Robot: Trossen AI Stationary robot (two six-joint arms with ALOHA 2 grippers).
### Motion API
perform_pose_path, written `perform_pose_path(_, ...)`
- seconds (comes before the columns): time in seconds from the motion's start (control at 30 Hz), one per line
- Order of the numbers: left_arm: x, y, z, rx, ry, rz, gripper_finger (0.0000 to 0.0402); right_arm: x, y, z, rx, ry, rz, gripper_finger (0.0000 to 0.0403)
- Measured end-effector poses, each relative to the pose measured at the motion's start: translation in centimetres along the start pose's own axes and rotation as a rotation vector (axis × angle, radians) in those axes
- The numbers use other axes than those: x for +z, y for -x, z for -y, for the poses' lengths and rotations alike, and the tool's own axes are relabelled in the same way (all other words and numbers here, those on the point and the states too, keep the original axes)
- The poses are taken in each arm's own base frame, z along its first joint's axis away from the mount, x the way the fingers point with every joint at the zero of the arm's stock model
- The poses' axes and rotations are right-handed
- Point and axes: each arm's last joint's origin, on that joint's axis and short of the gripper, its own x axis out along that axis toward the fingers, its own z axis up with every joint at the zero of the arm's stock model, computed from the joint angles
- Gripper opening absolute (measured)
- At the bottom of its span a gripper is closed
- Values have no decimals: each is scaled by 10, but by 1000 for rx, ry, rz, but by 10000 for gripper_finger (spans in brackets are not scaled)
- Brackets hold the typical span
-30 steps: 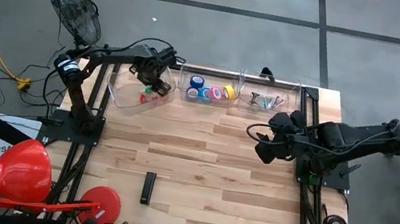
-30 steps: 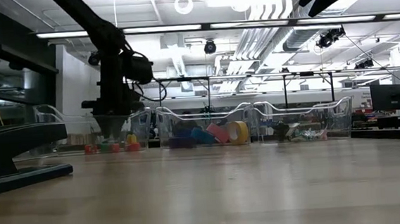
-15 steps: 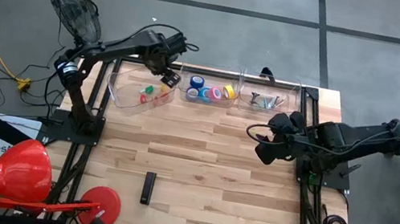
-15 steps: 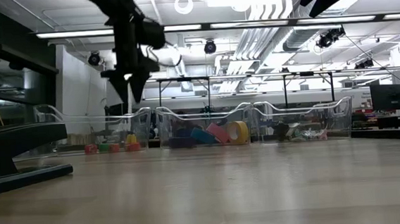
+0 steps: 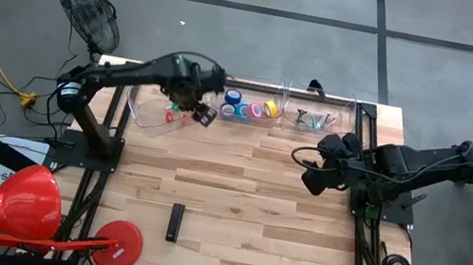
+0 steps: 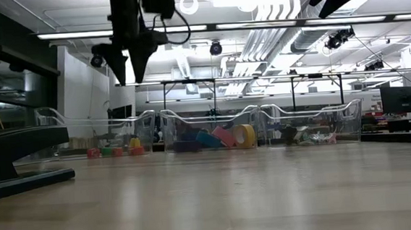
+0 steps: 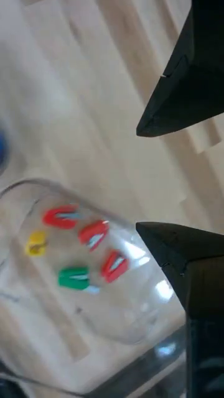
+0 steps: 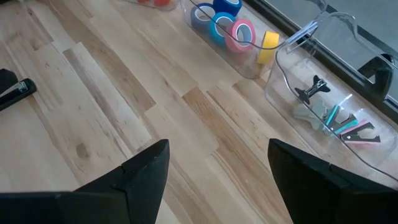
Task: Pick and place Stapler, Stapler remover, tape
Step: Put the black stapler into the left transparent bin
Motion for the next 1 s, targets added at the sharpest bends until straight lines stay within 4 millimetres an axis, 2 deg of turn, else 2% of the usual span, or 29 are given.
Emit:
perform_pose_path(0.3,-68,17,54,28,20,1,232,-1,0,-1,17,5,-19,263)
perform_pose_path(0.57,-133,33,87,-9,107,25,232,-1,0,-1,18,9,-20,263)
perform_pose_path(0.77,-170,29,105,12,175,14,232,-1,0,-1,26,9,-27,263)
perform_pose_path(1.0,-199,15,125,31,223,-27,232,-2,0,-2,53,9,-57,263)
